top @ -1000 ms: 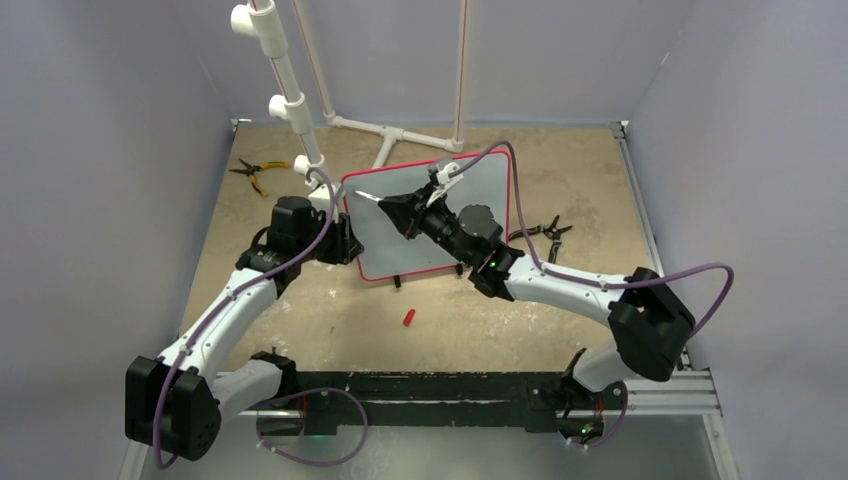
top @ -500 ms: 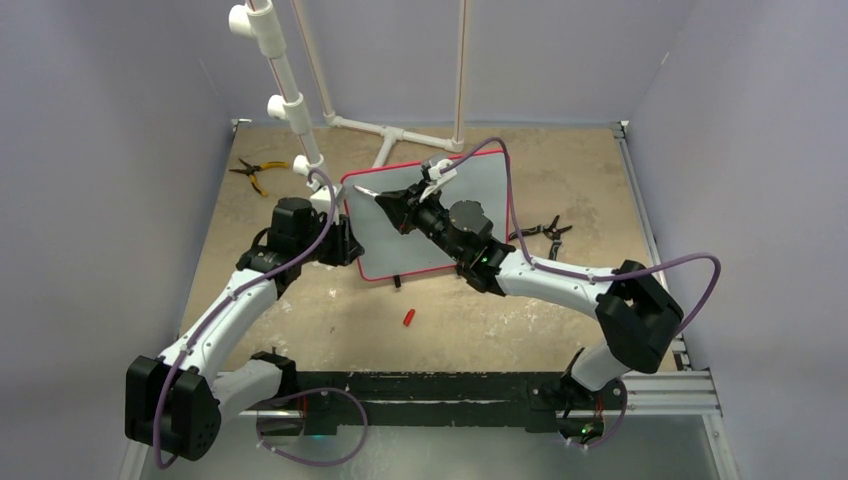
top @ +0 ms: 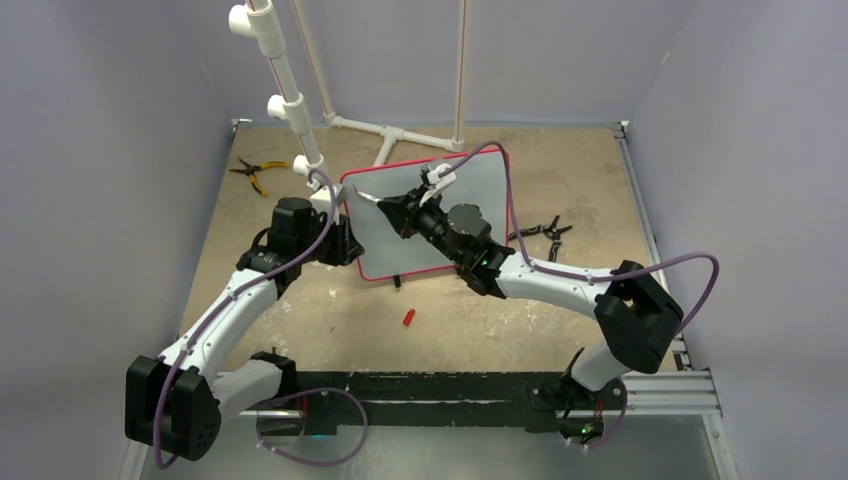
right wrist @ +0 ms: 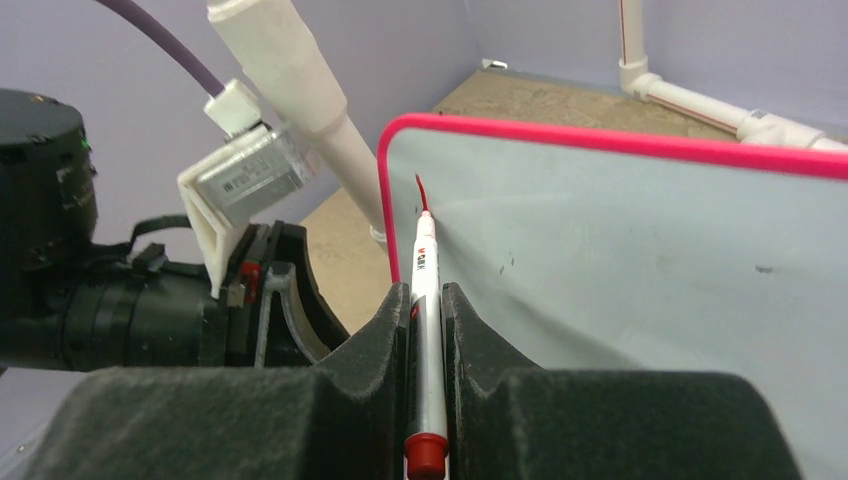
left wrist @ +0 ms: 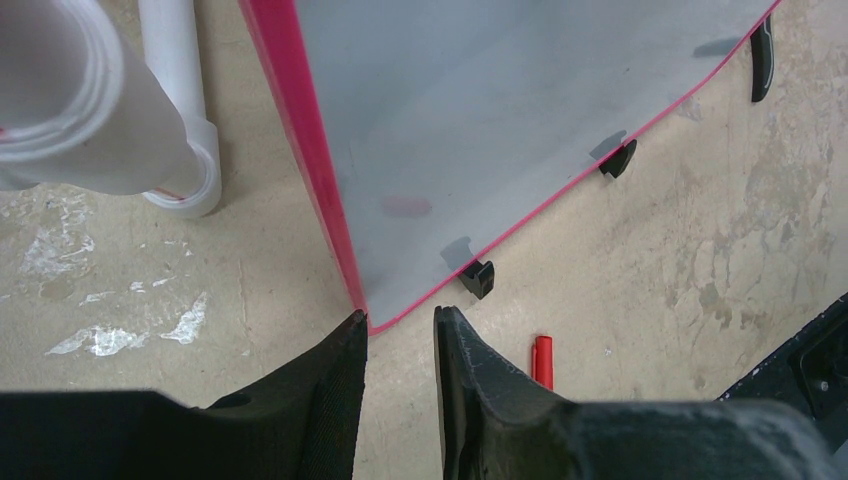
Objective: Write a sentence on the whiteboard
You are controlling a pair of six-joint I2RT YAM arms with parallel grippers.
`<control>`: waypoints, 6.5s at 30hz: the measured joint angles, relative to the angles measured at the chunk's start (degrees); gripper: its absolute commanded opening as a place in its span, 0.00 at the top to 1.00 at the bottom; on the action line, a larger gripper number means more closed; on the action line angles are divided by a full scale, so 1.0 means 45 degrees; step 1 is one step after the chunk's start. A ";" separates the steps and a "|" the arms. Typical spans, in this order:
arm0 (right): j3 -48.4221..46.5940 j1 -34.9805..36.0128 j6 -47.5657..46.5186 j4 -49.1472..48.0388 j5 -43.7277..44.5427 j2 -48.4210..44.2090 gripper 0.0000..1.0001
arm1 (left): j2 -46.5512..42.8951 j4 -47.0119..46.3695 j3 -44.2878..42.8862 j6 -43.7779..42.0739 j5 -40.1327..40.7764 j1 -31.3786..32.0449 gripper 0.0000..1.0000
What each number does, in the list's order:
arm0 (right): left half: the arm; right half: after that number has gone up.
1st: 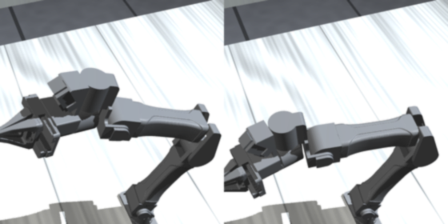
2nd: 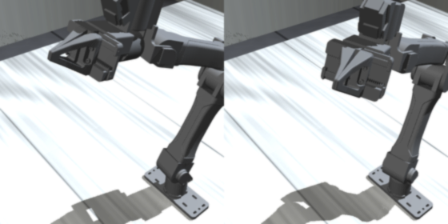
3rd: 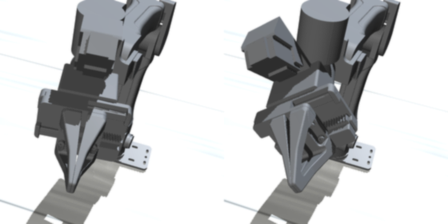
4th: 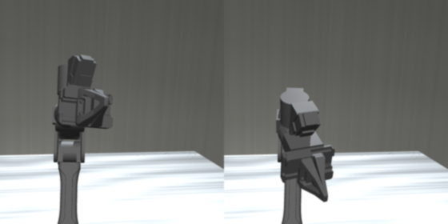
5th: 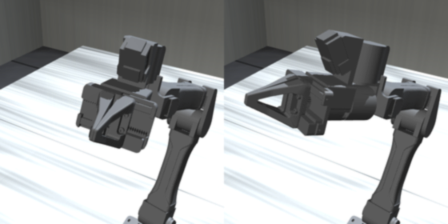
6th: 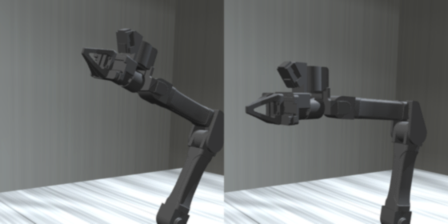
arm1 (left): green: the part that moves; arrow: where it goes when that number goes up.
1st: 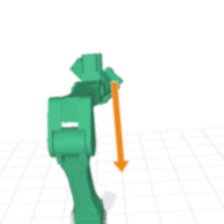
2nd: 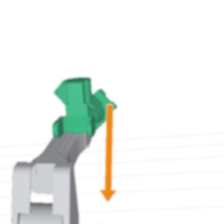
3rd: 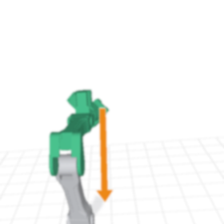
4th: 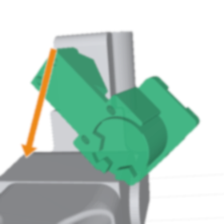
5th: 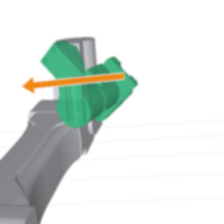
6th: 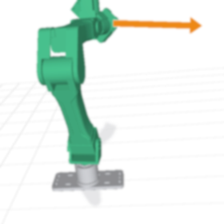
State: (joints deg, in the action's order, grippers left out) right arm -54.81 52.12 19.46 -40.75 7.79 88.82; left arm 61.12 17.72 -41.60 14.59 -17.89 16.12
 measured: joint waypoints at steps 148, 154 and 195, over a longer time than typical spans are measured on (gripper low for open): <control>0.1253 0.0597 -0.0529 -0.1107 0.0869 -0.1491 1.00 | 0.0005 -0.0029 0.0024 0.0000 -0.0189 0.0000 0.78; 0.1248 0.0593 -0.0529 -0.0928 0.1214 -0.1477 1.00 | 0.0005 -0.0029 0.0024 0.0000 -0.0189 0.0000 0.78; 0.1098 0.0500 -0.0321 -0.0165 0.2161 -0.0806 1.00 | 0.0005 -0.0029 0.0024 0.0000 -0.0194 0.0000 0.78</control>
State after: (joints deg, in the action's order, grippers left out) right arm -49.87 54.37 18.02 -41.50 17.52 85.19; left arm 61.14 17.58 -41.50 14.59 -18.76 16.12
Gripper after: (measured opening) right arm 0.140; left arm 0.218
